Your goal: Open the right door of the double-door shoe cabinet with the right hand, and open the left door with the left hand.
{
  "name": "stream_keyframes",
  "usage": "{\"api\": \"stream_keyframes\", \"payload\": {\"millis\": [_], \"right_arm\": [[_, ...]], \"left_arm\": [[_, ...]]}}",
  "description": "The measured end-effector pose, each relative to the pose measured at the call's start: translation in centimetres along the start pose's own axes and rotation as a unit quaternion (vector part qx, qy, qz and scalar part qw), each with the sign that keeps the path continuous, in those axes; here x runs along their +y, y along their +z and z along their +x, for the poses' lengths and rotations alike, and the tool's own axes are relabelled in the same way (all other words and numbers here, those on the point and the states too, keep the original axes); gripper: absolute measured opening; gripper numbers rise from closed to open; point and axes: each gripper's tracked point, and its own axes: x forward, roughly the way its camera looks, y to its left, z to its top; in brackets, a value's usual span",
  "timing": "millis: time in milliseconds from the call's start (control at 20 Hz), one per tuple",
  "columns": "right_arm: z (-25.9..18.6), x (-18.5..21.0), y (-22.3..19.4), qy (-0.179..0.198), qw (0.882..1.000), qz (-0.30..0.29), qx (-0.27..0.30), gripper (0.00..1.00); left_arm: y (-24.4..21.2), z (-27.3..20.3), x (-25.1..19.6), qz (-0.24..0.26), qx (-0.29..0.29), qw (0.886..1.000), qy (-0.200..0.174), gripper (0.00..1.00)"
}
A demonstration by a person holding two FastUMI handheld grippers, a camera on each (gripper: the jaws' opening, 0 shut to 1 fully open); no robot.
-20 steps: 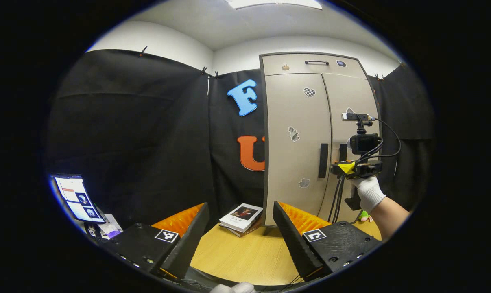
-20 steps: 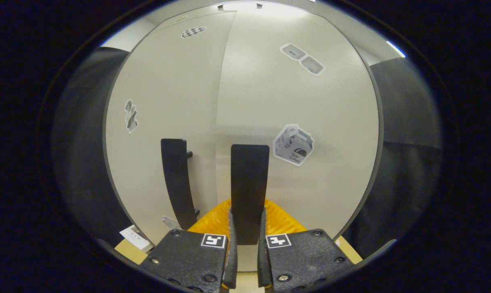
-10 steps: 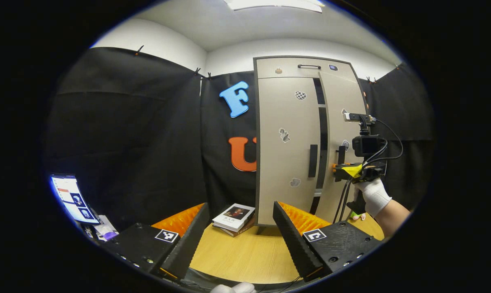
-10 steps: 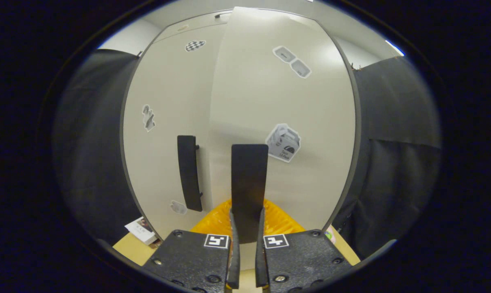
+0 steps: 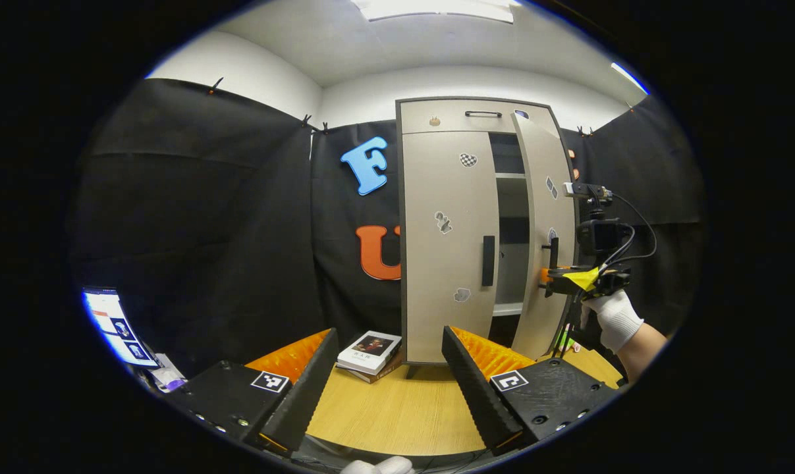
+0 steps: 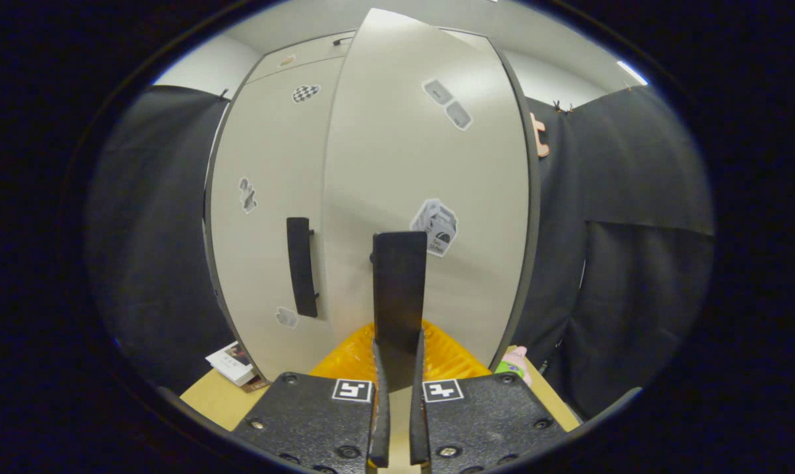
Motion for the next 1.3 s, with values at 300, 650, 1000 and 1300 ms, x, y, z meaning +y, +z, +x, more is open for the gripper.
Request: {"api": "stream_keyframes", "payload": {"millis": [300, 650, 1000, 1300], "right_arm": [[-0.9, -1.2, 0.0, -0.007, 1.000, -0.001, -0.001, 0.13], [-1.4, -2.6, -0.1, -0.021, 1.000, -0.002, -0.001, 0.09], [-1.7, -4.0, -0.1, -0.017, 1.000, -0.006, -0.005, 0.05], [-1.8, -5.9, -0.2, -0.029, 1.000, -0.006, -0.005, 0.03]], "left_arm": [[0.2, -0.2, -0.8, 0.004, -0.004, 1.000, -0.017, 0.95], [0.5, -0.9, -2.5, 0.006, -0.008, 0.999, -0.041, 0.95], [1.0, -1.2, -4.6, 0.004, -0.011, 0.998, -0.054, 0.95], [1.0, -1.6, -8.3, 0.000, -0.008, 0.998, -0.069, 0.95]]}}
